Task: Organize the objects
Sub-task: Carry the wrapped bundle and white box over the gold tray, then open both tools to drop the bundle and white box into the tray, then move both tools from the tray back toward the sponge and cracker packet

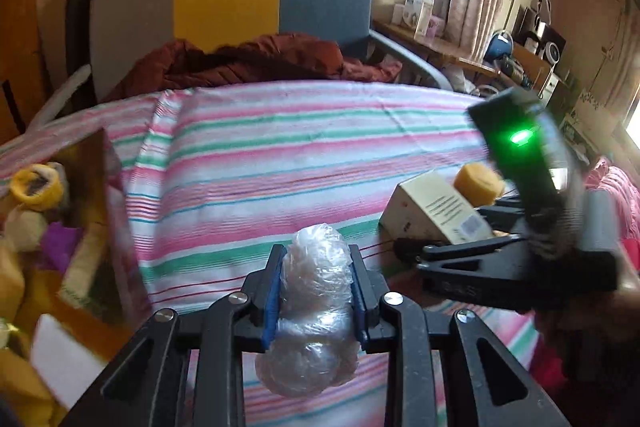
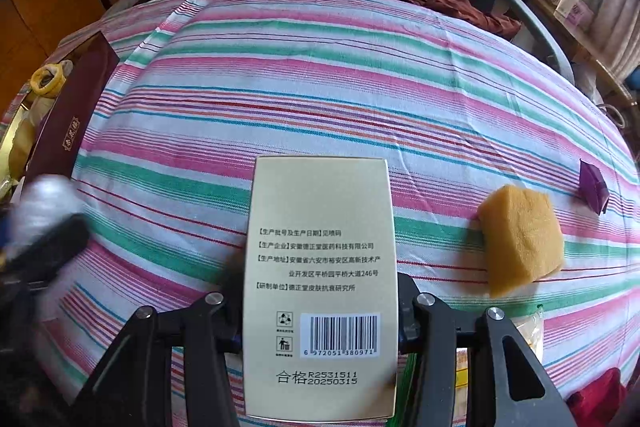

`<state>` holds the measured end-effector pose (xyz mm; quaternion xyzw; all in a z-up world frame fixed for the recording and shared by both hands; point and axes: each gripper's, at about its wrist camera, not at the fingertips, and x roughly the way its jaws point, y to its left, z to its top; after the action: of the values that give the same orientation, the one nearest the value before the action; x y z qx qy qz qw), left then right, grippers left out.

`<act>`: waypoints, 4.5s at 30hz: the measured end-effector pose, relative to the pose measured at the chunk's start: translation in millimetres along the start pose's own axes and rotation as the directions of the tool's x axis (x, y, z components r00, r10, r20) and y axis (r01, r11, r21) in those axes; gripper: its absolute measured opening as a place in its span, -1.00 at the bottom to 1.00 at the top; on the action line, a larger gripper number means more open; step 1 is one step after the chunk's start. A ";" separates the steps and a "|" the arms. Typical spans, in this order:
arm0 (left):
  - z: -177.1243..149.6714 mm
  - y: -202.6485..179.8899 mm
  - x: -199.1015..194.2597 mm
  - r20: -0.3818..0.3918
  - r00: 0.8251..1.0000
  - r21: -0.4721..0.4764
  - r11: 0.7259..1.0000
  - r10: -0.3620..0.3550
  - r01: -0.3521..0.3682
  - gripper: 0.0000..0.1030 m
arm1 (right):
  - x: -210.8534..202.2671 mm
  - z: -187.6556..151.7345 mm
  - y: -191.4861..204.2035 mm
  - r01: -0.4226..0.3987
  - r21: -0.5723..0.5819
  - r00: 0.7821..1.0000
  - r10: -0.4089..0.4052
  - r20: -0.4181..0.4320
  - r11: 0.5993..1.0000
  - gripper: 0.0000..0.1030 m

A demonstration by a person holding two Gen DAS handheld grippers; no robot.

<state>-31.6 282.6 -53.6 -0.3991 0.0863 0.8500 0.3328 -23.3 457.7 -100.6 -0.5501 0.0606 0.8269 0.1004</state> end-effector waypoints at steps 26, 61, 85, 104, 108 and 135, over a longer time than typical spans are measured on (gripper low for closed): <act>-57.6 219.2 -154.5 0.090 0.954 -0.425 0.878 0.285 -0.222 -0.44 | -102.2 10.5 146.1 -0.272 -0.138 0.931 0.296 0.215 0.952 -0.02; -63.5 249.6 -108.1 -0.072 0.945 -0.434 0.843 0.318 -0.316 -0.16 | -71.4 38.5 257.7 -0.315 -0.162 0.925 0.341 0.169 0.935 0.70; -66.8 196.1 -170.2 0.063 0.922 -0.349 0.874 0.383 -0.339 -0.16 | -106.2 -18.1 250.7 -0.152 -0.198 0.933 0.207 0.294 0.968 0.99; -52.3 149.5 -167.2 0.097 0.952 -0.221 0.939 0.291 -0.265 -0.16 | -108.6 -30.3 153.8 -0.035 -0.020 0.958 0.039 0.285 0.999 1.00; -44.7 138.0 -158.1 0.092 0.960 -0.180 0.952 0.265 -0.246 -0.16 | -109.9 -27.0 111.1 0.001 0.060 0.960 -0.018 0.278 0.998 1.00; 2.7 -49.7 2.7 -0.134 0.977 0.313 0.929 -0.165 0.200 -0.16 | -123.4 -85.3 -160.1 0.072 0.746 0.922 -0.330 0.204 0.662 1.00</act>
<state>-3.0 323.0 -47.8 -0.3896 0.2051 0.7673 0.4663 136.7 583.3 -18.2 -0.3256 0.3035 0.7960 0.4102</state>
